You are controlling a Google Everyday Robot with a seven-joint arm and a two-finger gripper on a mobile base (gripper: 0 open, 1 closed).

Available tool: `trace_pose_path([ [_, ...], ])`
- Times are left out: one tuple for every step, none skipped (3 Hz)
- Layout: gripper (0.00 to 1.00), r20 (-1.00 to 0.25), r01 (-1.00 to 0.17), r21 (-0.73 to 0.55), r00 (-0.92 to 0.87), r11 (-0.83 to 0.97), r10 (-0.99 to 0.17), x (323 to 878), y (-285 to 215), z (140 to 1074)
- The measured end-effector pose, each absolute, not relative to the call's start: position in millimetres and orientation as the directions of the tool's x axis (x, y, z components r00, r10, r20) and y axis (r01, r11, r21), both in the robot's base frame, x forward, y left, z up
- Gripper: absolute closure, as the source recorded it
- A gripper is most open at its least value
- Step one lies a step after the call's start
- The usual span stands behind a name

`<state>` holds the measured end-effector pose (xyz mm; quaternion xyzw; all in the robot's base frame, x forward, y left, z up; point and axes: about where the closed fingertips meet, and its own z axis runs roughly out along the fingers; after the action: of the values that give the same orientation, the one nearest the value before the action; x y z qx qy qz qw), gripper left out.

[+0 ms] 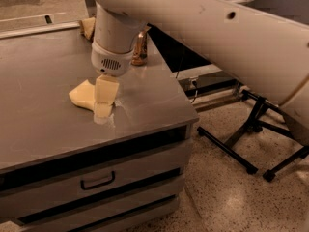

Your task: Pick sponge

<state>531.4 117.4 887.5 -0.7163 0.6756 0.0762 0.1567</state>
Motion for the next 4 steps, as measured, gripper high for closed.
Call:
trace_pose_path([
  [0.16, -0.328, -0.994, -0.100, 0.064, -0.033, -0.943, 532.1, 145.2, 865.2],
  [0.39, -0.300, -0.996, -0.086, 0.041, -0.016, -0.953, 536.0, 159.1, 835.3],
  [0.62, -0.292, -0.996, -0.084, 0.036, -0.012, -0.956, 537.2, 161.2, 833.7],
  [0.93, -0.292, -0.996, -0.084, 0.036, -0.012, -0.956, 537.3, 161.0, 838.1],
])
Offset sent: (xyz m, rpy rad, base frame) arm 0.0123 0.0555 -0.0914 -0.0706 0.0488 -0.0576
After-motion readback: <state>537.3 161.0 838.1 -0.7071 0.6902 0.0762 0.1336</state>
